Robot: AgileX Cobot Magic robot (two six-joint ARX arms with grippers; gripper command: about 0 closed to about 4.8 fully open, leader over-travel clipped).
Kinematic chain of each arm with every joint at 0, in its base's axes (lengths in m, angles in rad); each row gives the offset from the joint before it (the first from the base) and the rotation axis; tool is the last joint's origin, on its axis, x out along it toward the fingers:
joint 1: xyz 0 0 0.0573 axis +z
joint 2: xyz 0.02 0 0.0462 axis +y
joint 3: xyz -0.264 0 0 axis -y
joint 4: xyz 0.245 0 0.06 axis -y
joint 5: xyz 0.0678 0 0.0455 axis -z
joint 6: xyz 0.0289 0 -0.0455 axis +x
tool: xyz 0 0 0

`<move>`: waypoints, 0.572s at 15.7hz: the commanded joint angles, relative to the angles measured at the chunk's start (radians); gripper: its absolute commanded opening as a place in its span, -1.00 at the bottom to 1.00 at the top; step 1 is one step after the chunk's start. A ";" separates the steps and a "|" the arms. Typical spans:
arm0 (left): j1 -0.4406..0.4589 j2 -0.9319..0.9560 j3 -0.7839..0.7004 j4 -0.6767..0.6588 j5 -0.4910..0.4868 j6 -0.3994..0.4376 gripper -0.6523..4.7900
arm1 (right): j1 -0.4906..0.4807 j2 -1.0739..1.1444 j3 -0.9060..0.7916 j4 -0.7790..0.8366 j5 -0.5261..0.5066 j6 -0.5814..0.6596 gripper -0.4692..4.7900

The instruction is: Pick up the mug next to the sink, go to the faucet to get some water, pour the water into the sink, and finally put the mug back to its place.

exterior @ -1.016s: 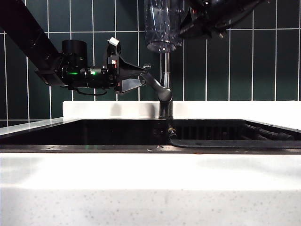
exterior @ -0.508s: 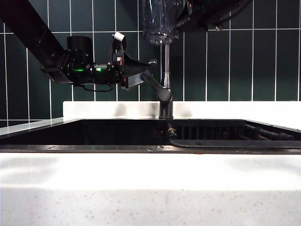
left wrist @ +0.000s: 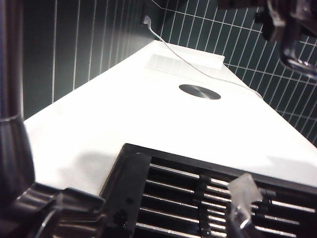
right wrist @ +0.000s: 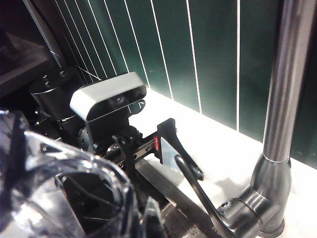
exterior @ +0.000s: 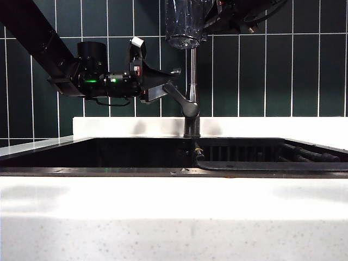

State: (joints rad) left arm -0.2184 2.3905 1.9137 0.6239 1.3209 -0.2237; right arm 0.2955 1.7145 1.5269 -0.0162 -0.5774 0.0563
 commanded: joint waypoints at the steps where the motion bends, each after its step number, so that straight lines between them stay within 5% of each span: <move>1: 0.000 -0.004 0.004 0.006 0.092 0.011 0.72 | 0.001 -0.007 0.007 0.021 -0.002 0.003 -0.85; 6: 0.000 -0.004 0.004 0.005 0.132 0.011 0.72 | 0.001 -0.005 0.007 0.020 -0.001 0.003 -0.85; 9: 0.000 -0.004 0.004 0.006 0.040 0.024 0.72 | 0.001 -0.005 0.007 0.020 -0.002 0.003 -0.85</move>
State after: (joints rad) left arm -0.2142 2.3936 1.9137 0.6170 1.3861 -0.2131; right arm 0.2955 1.7149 1.5269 -0.0166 -0.5758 0.0563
